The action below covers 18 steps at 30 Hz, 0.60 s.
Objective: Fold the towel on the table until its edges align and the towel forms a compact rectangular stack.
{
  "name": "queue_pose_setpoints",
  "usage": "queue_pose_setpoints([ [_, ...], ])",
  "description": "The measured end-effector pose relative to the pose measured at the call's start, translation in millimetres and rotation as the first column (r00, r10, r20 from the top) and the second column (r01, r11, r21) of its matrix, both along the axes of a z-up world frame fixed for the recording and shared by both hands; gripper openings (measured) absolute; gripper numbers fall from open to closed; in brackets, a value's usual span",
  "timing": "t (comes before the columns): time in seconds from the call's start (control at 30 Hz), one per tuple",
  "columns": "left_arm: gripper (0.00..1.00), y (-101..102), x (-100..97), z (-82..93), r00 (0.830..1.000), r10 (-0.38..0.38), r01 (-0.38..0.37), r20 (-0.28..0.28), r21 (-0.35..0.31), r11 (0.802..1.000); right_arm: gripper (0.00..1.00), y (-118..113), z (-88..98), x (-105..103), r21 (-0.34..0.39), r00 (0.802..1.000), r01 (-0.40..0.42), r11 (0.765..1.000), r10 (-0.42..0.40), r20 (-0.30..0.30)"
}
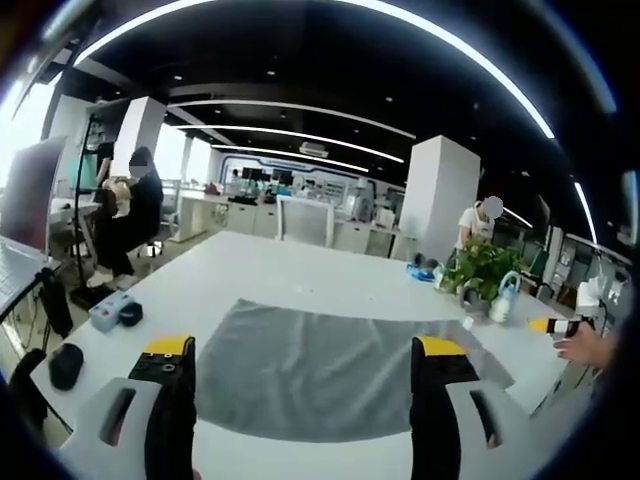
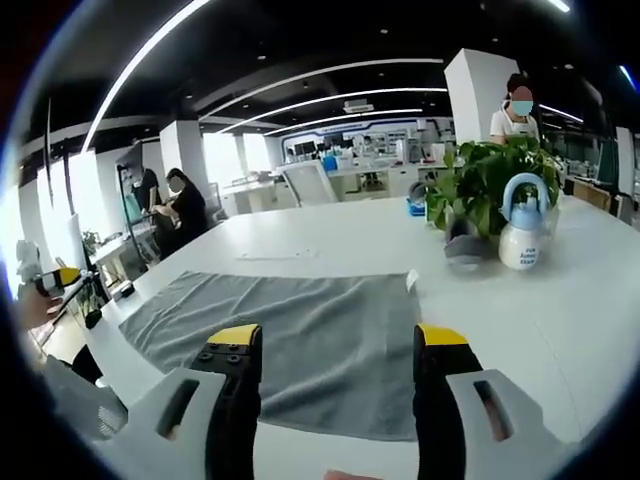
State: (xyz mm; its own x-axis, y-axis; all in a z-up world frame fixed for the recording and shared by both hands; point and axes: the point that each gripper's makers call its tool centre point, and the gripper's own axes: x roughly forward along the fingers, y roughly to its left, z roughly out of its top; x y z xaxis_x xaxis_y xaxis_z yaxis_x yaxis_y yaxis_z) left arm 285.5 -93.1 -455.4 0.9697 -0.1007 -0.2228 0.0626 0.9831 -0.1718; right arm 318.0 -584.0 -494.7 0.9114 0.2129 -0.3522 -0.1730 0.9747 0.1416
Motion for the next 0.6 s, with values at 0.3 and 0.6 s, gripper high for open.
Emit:
queue_pose_setpoints([
  [0.3, 0.86, 0.8, 12.5, 10.5, 1.0, -0.024, 0.024, 0.01, 0.004, 1.0, 0.59, -4.4, 9.4, -2.3, -0.015, 0.999, 0.035, 0.999, -0.035, 0.0],
  [0.6, 0.77, -5.5, 34.3, 23.9, 0.995, -0.103, 0.103, 0.001, 0.011, 0.995, 0.53, -15.9, 13.9, -11.2, -0.003, 0.989, 0.146, 0.989, -0.146, -0.027],
])
